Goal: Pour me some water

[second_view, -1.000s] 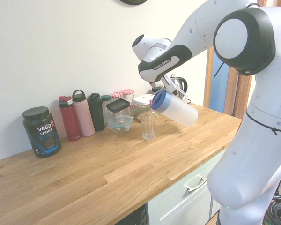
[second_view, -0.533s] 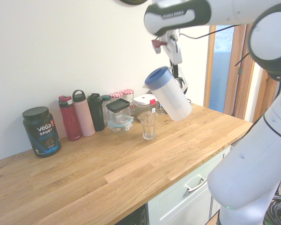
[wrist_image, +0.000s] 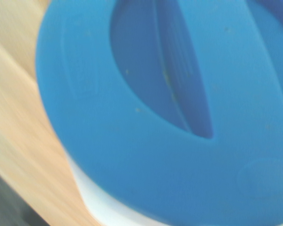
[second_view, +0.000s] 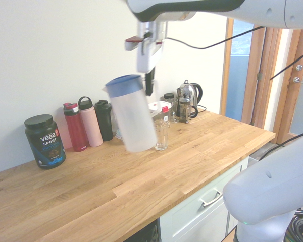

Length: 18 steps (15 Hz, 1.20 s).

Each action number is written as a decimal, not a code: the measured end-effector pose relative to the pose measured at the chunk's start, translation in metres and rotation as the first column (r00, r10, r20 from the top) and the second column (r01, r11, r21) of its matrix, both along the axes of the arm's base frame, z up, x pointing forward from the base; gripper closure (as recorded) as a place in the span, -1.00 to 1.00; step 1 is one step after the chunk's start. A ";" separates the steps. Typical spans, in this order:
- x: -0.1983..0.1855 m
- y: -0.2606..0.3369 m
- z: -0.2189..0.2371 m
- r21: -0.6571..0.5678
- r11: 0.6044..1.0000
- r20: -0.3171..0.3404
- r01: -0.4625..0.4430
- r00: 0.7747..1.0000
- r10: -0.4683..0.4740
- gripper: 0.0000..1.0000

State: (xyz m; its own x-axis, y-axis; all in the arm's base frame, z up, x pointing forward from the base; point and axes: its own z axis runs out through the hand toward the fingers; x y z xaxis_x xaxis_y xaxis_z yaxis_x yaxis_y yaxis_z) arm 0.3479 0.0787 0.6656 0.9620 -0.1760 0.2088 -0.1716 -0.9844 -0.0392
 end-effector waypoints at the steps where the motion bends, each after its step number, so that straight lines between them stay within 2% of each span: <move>1: -0.005 0.024 -0.010 0.012 0.999 0.020 0.049 0.999 -0.049 1.00; 4: -0.005 0.062 -0.052 0.048 0.980 0.094 0.191 0.976 -0.195 1.00; 8: -0.001 0.091 -0.094 0.097 0.932 0.191 0.349 0.912 -0.362 1.00; 12: -0.001 0.113 -0.122 0.113 0.881 0.324 0.459 0.821 -0.470 1.00; 15: 0.006 0.115 -0.140 0.116 0.833 0.432 0.542 0.727 -0.533 1.00; 17: 0.011 0.114 -0.151 0.130 0.780 0.466 0.612 0.657 -0.593 1.00; 18: 0.013 0.114 -0.156 0.140 0.763 0.453 0.631 0.645 -0.616 1.00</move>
